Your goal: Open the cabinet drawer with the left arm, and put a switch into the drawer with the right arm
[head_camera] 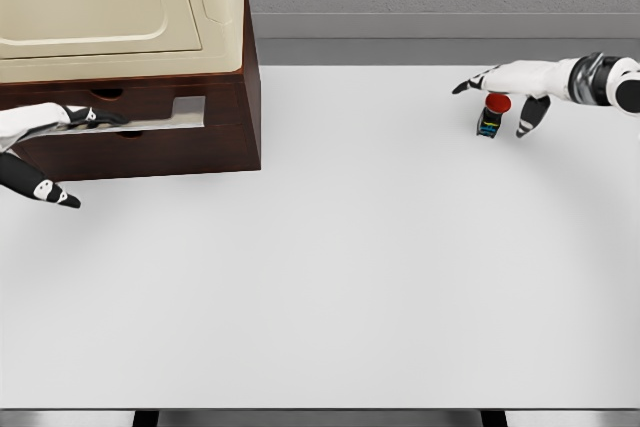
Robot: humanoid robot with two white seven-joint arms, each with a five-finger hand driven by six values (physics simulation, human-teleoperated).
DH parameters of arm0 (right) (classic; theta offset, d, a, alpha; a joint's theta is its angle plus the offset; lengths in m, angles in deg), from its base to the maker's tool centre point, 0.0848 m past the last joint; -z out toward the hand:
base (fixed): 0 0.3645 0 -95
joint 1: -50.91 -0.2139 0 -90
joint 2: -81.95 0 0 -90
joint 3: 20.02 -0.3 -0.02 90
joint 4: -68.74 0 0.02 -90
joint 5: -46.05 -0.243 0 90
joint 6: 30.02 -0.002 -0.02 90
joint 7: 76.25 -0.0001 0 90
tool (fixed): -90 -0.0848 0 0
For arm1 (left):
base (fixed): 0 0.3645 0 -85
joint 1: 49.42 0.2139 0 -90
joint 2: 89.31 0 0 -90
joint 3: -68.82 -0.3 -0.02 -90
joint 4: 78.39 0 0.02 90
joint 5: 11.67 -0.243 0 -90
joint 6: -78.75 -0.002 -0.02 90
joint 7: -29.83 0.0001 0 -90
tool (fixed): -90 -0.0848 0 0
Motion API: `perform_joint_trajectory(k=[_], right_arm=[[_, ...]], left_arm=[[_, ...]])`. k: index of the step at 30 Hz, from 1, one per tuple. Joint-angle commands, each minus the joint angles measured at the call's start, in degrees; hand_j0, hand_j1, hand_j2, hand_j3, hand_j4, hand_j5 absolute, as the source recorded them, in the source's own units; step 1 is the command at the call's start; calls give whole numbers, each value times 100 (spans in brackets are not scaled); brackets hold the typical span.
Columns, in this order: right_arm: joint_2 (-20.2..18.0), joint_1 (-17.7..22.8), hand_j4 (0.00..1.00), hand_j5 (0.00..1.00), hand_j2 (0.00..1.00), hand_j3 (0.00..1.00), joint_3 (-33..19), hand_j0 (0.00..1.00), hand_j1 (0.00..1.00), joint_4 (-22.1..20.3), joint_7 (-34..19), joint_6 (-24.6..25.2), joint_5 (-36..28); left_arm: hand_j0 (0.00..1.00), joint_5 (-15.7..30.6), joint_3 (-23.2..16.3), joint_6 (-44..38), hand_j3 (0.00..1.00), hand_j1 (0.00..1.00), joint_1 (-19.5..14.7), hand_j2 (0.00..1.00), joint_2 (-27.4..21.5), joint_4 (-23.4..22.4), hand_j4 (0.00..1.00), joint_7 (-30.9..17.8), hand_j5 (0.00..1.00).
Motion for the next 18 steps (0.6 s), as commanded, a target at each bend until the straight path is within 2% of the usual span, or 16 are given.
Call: perform_joint_trajectory(k=[1, 6, 18], right_arm=[[35, 0, 100, 100, 100, 100, 54, 100, 100, 1, 2, 14, -18], [52, -9, 100, 100, 100, 100, 107, 100, 100, 19, 2, 14, -18], [123, -97, 100, 100, 100, 100, 107, 100, 100, 239, 2, 14, 18]], left_arm=[[98, -325, -136, 104, 98, 98, 27, 98, -22, -42, 98, -76, 98], [98, -316, -259, 552, 98, 98, 97, 98, -277, -42, 98, -111, 98], [98, -290, -365, 728, 98, 98, 115, 98, -383, -42, 98, -111, 98]])
